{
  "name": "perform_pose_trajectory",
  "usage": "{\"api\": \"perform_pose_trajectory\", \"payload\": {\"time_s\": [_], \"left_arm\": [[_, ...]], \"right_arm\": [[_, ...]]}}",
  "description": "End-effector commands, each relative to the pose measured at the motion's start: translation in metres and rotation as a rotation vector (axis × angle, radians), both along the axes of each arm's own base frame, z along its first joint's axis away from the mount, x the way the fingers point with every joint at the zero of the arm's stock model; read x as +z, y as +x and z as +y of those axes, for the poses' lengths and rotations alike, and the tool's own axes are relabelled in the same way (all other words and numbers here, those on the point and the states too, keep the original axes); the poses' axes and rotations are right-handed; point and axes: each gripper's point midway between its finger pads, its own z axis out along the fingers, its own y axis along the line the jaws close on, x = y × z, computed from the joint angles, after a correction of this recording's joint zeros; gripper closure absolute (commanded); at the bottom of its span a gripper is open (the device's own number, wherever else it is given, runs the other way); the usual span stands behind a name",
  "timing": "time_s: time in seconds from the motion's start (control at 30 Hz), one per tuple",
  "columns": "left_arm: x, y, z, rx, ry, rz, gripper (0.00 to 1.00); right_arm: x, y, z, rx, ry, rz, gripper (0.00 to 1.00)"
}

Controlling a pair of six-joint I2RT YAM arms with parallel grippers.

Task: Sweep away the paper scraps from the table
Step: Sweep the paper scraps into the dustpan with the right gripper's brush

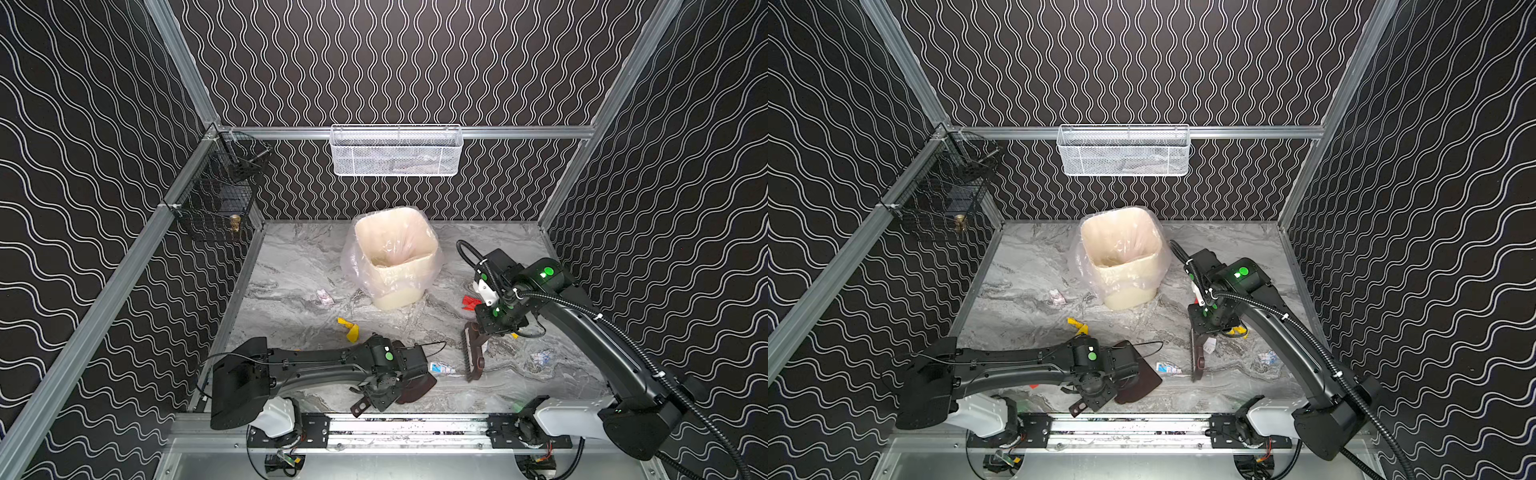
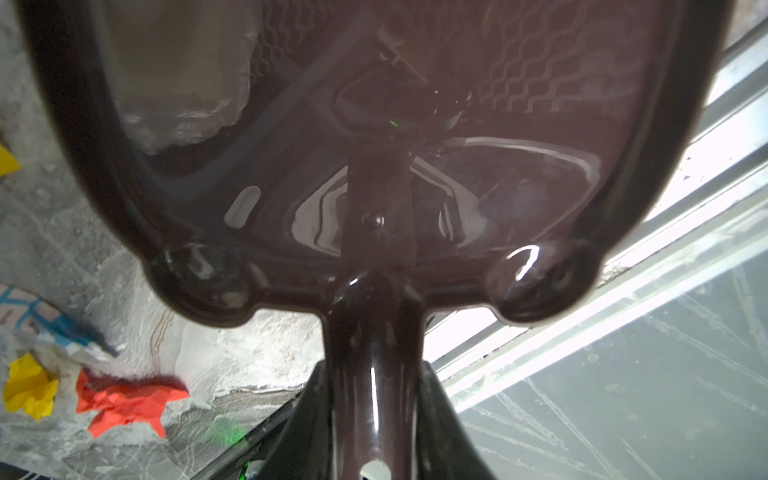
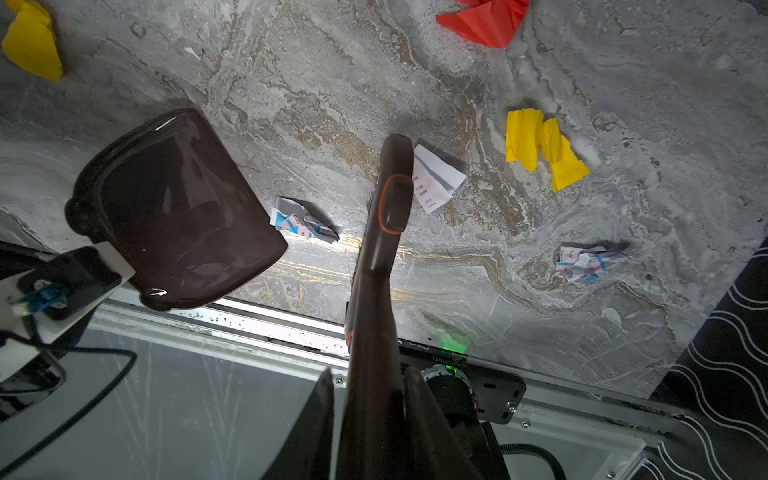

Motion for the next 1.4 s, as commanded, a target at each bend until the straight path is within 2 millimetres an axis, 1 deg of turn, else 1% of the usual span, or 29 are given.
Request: {"api": "perform_pose_trajectory", "payload": {"time_s": [0.0, 0.13, 0.27, 0.4, 0.6, 0.73, 0.97, 1.03, 1.1, 1.13, 1.23, 1.37], "left_arm": [[-0.002, 0.001, -0.008, -0.028, -0.014, 0.004, 1.0], [-0.005, -0.001, -0.012, -0.029, -0.02, 0.013, 1.0], [-0.006, -0.002, -0.013, -0.024, -0.021, 0.019, 1.0], [-0.007, -0.004, -0.014, -0.033, -0.022, 0.027, 1.0], [-0.009, -0.006, -0.017, -0.073, -0.027, 0.042, 1.0], [-0.008, -0.006, -0.022, -0.097, -0.04, 0.042, 1.0], [-0.012, -0.002, -0.026, -0.118, -0.039, 0.03, 1.0], [-0.013, -0.002, -0.026, -0.12, -0.037, 0.027, 1.0], [-0.013, -0.001, -0.027, -0.121, -0.039, 0.021, 1.0], [-0.013, 0.0, -0.027, -0.123, -0.039, 0.019, 1.0], [-0.015, 0.001, -0.028, -0.127, -0.04, 0.013, 1.0], [-0.016, 0.004, -0.031, -0.142, -0.041, 0.003, 1.0]], "right_arm": [[-0.004, 0.001, -0.004, 0.015, -0.047, -0.007, 1.0], [-0.009, -0.001, -0.003, 0.028, -0.067, 0.003, 1.0], [-0.011, -0.002, 0.005, 0.05, -0.064, 0.007, 1.0], [-0.012, -0.002, 0.024, 0.09, -0.018, -0.001, 1.0], [-0.011, -0.011, 0.052, 0.16, 0.039, -0.003, 1.0], [-0.009, -0.02, 0.064, 0.208, 0.055, 0.003, 1.0], [0.006, -0.038, 0.083, 0.296, 0.127, -0.007, 1.0], [0.01, -0.042, 0.082, 0.302, 0.131, -0.01, 1.0], [0.011, -0.04, 0.073, 0.278, 0.095, -0.022, 1.0], [0.01, -0.039, 0.065, 0.262, 0.06, -0.031, 1.0], [0.007, -0.028, 0.042, 0.198, -0.024, -0.056, 1.0], [0.011, -0.004, 0.022, 0.094, -0.069, -0.103, 1.0]]}}
